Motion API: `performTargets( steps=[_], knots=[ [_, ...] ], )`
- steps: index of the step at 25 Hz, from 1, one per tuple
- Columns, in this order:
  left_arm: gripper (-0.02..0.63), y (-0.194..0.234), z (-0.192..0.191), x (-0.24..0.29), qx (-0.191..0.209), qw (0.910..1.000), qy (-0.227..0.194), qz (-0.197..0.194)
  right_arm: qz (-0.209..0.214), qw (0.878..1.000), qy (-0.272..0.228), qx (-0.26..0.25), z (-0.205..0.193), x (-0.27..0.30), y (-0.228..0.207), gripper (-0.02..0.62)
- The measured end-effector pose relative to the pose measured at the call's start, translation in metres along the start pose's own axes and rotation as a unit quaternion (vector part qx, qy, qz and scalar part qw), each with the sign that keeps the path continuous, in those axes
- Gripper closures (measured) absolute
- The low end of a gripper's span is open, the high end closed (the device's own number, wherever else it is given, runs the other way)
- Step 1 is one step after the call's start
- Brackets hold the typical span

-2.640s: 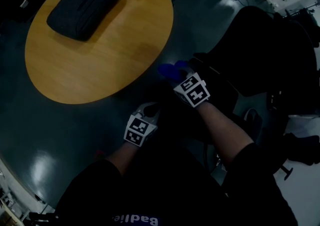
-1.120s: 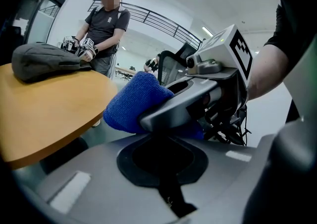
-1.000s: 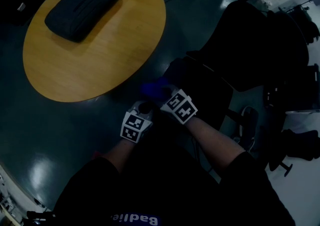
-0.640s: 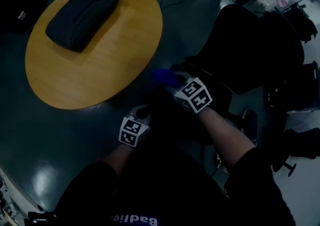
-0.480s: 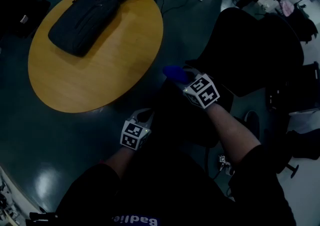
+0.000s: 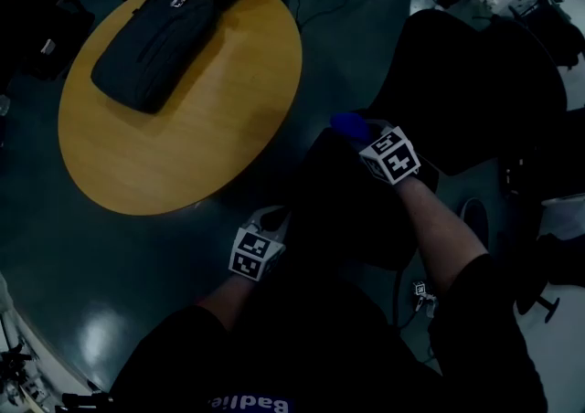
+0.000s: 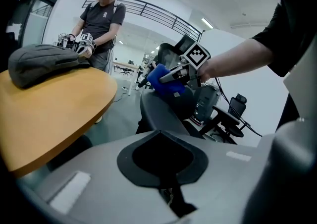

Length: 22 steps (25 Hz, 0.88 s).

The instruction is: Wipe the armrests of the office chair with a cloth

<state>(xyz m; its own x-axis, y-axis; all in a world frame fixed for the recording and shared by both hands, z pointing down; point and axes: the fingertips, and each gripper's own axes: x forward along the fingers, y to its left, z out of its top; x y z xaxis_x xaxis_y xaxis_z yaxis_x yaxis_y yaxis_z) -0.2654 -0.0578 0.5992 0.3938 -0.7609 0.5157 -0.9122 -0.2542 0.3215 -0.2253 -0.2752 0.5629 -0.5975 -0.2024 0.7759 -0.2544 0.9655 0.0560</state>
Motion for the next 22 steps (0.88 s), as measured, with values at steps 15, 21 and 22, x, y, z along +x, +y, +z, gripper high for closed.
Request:
performTargets(
  steps=[15, 21, 22],
  knots=[
    [0.592, 0.0, 0.003, 0.003, -0.003, 1.0, -0.007, -0.003, 0.012, 0.999, 0.003, 0.04, -0.021, 0.017, 0.01, 0.465],
    [0.592, 0.005, 0.002, 0.0, -0.002, 1.0, -0.008, -0.003, 0.011, 0.999, 0.0, 0.05, -0.017, 0.019, 0.022, 0.465],
    [0.592, 0.005, 0.002, 0.0, -0.002, 1.0, -0.008, -0.003, 0.013, 0.999, 0.0, 0.05, -0.017, 0.018, 0.025, 0.465]
  ],
)
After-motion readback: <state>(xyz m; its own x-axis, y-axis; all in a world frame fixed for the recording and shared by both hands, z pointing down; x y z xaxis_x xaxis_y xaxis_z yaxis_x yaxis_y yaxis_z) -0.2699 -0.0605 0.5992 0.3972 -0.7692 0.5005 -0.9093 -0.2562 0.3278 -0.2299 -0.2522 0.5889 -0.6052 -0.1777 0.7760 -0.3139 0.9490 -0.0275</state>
